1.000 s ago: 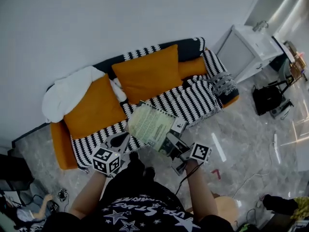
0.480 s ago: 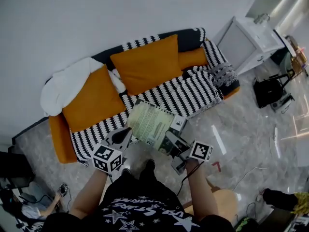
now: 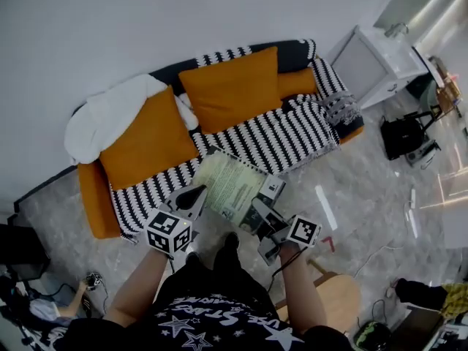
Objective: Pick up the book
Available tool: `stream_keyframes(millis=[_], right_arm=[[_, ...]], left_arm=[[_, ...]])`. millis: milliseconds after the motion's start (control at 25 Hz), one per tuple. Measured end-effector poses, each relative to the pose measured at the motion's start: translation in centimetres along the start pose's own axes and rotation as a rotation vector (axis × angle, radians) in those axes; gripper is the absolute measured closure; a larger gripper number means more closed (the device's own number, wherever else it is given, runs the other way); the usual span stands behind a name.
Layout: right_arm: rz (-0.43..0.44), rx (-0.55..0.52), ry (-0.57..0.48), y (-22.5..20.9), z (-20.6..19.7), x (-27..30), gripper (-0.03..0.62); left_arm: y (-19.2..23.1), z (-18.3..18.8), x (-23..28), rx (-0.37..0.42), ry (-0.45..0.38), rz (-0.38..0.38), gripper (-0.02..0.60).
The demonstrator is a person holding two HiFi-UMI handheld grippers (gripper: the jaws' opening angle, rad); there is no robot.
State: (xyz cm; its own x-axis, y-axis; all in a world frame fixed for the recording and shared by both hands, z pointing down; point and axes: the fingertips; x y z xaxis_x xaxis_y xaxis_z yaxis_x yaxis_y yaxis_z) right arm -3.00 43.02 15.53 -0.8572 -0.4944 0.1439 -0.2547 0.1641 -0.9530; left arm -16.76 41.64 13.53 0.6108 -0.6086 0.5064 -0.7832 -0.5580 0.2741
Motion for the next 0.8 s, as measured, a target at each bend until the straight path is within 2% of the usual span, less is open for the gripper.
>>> stream_keyframes(millis=[160,360,800], right_arm=[[-0.006,-0.009,-0.031,1.7,-2.1,0.2,0.421],[-0.01,-0.028,-0.061,3.5,-4.8,0.5,0.421],[-0.054,-0.061,-0.094,5.2,-10.6,-0.6,0.421]], left_arm=[[0.2,-0.6,-3.1,0.036,-0.006,-0.017,0.574],[1.0,-1.8,-6.3,0.015,-0.028,-0.023,0.574],[0.2,-4.5,-10.2,0.052,-0.023,-0.083,0.574]])
Point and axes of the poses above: the fingertips, and each gripper's own axes: x forward along the fingers, y to its left, z out of its top, and after that the axes turned 10 degrees about y, right-handed
